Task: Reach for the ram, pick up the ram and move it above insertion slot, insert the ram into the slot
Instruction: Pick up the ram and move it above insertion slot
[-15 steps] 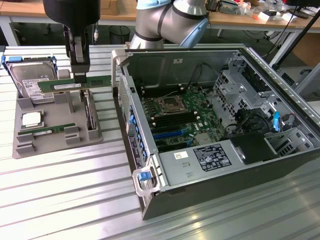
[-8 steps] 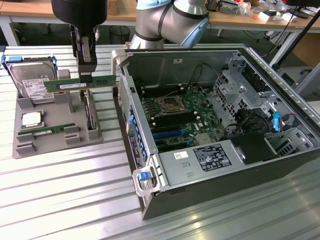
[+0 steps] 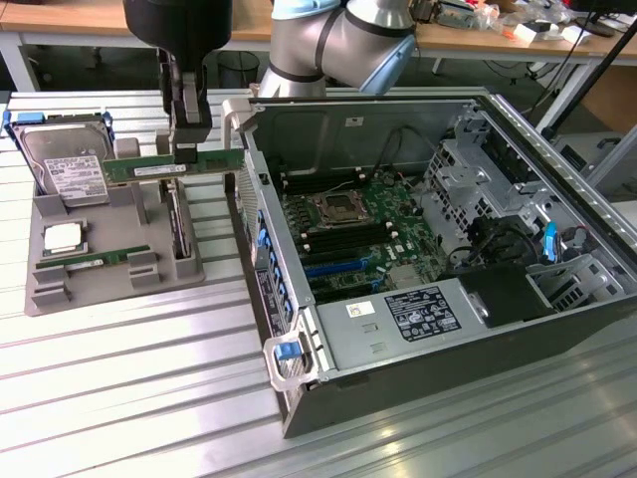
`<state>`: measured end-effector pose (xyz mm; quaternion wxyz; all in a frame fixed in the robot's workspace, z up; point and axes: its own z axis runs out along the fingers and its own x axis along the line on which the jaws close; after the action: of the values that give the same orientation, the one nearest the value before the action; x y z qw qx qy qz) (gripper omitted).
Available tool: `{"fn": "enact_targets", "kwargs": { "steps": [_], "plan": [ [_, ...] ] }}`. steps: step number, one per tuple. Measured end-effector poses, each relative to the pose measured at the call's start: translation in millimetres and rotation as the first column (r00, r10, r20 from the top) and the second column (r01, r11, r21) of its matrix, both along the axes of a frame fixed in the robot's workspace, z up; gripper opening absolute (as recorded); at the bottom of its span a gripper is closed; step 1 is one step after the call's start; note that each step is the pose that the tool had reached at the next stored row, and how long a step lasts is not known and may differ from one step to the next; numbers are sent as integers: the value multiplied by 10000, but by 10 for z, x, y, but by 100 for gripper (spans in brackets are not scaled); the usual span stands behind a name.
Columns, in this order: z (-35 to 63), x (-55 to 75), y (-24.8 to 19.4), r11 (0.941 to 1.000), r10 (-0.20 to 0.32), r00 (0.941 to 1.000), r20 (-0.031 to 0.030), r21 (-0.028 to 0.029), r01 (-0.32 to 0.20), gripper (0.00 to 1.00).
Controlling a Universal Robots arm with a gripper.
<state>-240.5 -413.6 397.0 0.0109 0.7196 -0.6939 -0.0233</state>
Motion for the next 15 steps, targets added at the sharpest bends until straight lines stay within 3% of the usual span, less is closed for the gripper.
{"fn": "enact_targets", "kwargs": {
  "steps": [15],
  "plan": [
    [0,263,0,10000,0,10000,0,0,0,12]
  ]
}}
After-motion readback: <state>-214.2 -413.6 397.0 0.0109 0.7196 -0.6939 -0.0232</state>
